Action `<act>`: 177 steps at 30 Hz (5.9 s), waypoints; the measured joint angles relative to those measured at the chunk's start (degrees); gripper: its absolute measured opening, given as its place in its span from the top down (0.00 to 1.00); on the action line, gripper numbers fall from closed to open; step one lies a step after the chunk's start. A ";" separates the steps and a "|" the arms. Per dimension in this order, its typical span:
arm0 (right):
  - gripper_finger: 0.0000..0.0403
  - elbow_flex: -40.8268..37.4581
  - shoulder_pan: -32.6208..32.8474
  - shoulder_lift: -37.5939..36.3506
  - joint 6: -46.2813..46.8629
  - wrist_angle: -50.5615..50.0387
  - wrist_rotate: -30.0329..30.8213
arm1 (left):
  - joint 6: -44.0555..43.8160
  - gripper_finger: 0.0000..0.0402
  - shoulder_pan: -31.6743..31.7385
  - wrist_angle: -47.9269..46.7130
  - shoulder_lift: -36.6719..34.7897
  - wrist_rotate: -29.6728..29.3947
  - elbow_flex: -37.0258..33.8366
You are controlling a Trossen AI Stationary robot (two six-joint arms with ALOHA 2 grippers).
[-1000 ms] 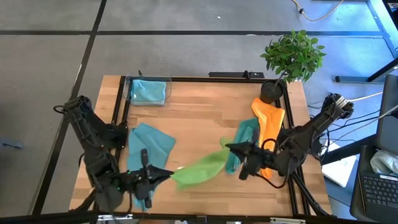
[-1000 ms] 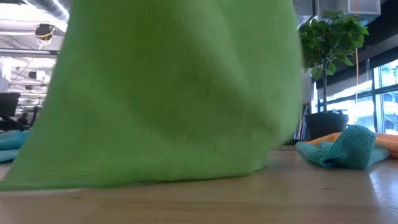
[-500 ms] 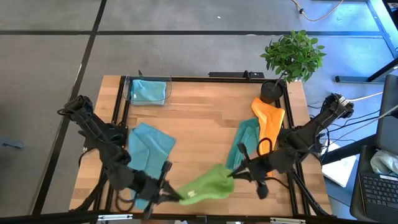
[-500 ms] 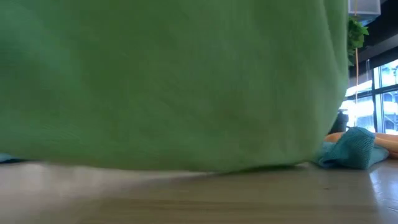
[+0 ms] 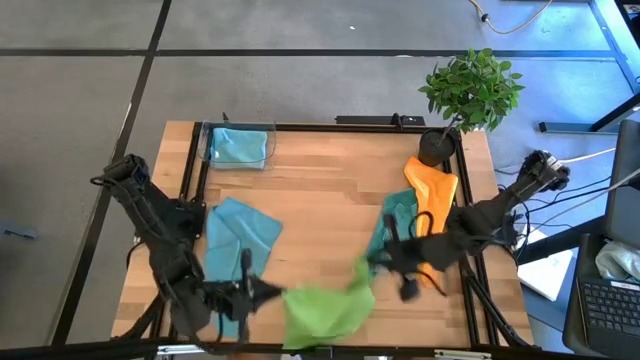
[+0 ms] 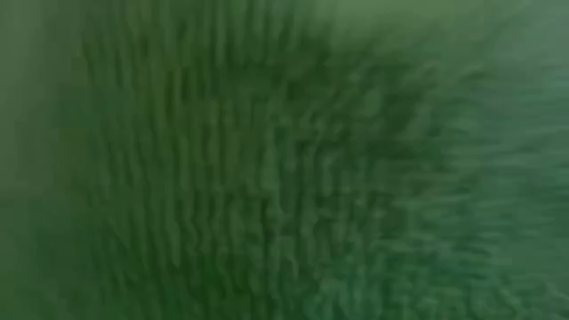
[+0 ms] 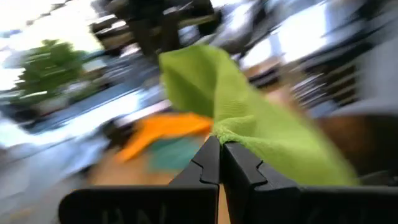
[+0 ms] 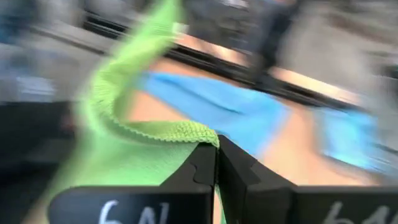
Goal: Fold microfiber towels
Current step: Fold the green microfiber cloth
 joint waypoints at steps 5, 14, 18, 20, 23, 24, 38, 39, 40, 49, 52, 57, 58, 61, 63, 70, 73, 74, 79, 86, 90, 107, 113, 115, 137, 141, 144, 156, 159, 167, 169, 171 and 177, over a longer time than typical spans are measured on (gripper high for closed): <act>0.97 -4.96 -9.07 -0.02 -6.53 2.42 9.07 | -13.70 1.00 -0.55 -22.32 -1.96 -16.30 0.00; 0.97 -16.39 -26.35 0.34 -13.50 13.86 2.19 | -50.74 1.00 5.92 -62.51 -3.58 -13.04 -0.91; 0.97 -22.15 -31.94 1.08 -13.74 20.73 -3.29 | -53.90 1.00 9.55 -63.86 -3.42 -9.79 -6.49; 0.97 -24.56 -33.82 1.24 -15.37 24.89 -4.37 | -54.37 1.00 10.56 -62.71 -3.42 -9.44 -9.31; 0.97 -27.22 -35.29 1.20 -20.43 29.94 -3.88 | -55.10 1.00 11.85 -62.12 -3.42 -9.55 -12.57; 0.97 -27.42 -35.40 1.20 -21.99 31.01 -3.13 | -55.08 1.00 11.93 -62.20 -3.42 -9.82 -12.97; 0.97 -8.18 -17.75 -3.37 -19.15 2.85 -15.65 | -46.02 1.00 -0.11 -54.90 -3.42 -5.80 3.56; 0.97 -6.46 -16.22 -3.39 -18.64 0.97 -17.51 | -43.66 1.00 -1.29 -52.66 -3.42 -5.75 4.96; 0.97 -4.95 -14.71 -3.46 -17.83 -0.27 -18.94 | -40.62 1.00 -2.51 -49.79 -3.42 -5.88 6.30; 0.97 6.16 -2.65 -3.54 -16.12 -0.90 -17.50 | -11.05 1.00 -8.19 -21.78 -3.42 -5.98 11.34; 0.97 8.24 -0.82 -3.54 -15.38 -0.58 -13.37 | -9.98 1.00 -8.24 -21.67 -3.42 -6.56 11.34; 0.97 6.56 -2.55 -3.31 -11.78 -3.58 -3.61 | -17.87 1.00 -7.37 -35.76 -3.18 -11.71 11.32; 0.97 5.19 -3.94 -3.09 -11.29 -3.80 -2.44 | -21.71 1.00 -7.02 -40.32 -3.18 -12.27 11.12; 0.97 -0.62 -8.83 -2.34 -10.39 -1.92 -1.67 | -35.44 1.00 -4.59 -54.03 -3.18 -12.66 9.23; 0.97 -4.89 -12.43 -1.89 -10.70 2.57 -1.69 | -44.97 1.00 -2.97 -61.90 -3.18 -11.85 6.88; 0.97 -19.87 -26.86 -1.10 -15.75 20.34 -3.08 | -63.03 1.00 3.67 -73.02 -3.13 -5.52 -4.97; 0.97 -24.38 -31.92 -0.69 -16.75 25.75 -7.17 | -64.28 1.00 6.00 -73.25 -3.11 -4.90 -9.51; 0.97 -25.53 -33.41 -0.25 -16.80 28.02 -9.17 | -64.31 1.00 6.73 -73.19 -3.11 -4.97 -10.76; 0.97 -28.69 -38.71 1.76 -18.74 33.92 -20.26 | -64.32 1.00 10.38 -73.39 -3.13 -5.31 -14.87; 0.97 -28.91 -40.67 5.37 -23.72 34.23 -20.61 | -63.97 1.00 12.35 -72.64 -3.13 -6.21 -15.67; 0.97 -28.88 -40.10 4.45 -23.76 32.94 -18.66 | -63.83 1.00 10.61 -71.40 -3.13 -5.87 -15.24; 0.97 -30.01 -30.86 2.33 -16.75 16.35 -26.22 | -44.20 1.00 5.16 -33.59 -2.45 1.58 -19.63; 0.97 -33.71 -30.16 3.80 -15.86 21.09 -26.45 | -42.99 1.00 4.73 -24.23 0.83 4.74 -25.13; 0.97 -35.07 -30.18 4.11 -14.63 22.14 -26.44 | -43.07 1.00 4.45 -22.93 1.70 4.84 -25.98; 0.97 -36.67 -27.18 4.20 -10.17 23.82 -33.38 | -42.50 1.00 6.14 -11.83 2.29 2.01 -27.35; 0.97 -36.64 -27.21 4.18 -10.19 23.85 -32.23 | -35.21 0.98 12.34 -5.01 2.30 10.72 -27.43; 0.97 -36.64 -27.21 4.19 -10.20 23.87 -32.22 | -27.26 0.94 17.51 1.12 2.31 20.33 -27.43; 0.97 -36.58 -27.21 4.17 -10.32 23.87 -32.23 | -21.57 0.66 39.60 5.44 2.29 65.37 -27.41; 0.97 -36.58 -27.21 4.15 -10.34 23.87 -32.23 | -21.55 0.63 43.05 2.30 2.29 65.59 -27.36; 0.97 -36.69 -27.21 4.13 -11.73 23.95 -32.26 | -19.89 0.62 44.44 4.26 2.29 65.70 -27.36; 0.97 -36.94 -27.21 4.12 -12.22 23.96 -32.26 | -20.11 0.62 44.17 5.01 2.94 65.71 -27.36; 0.97 -37.04 -27.21 4.11 -12.21 23.87 -32.26 | -20.13 0.62 44.10 4.65 4.11 65.51 -27.36; 0.97 -37.04 -27.21 4.12 -11.80 23.91 -32.26 | -19.60 0.62 44.10 4.91 8.95 64.29 -26.34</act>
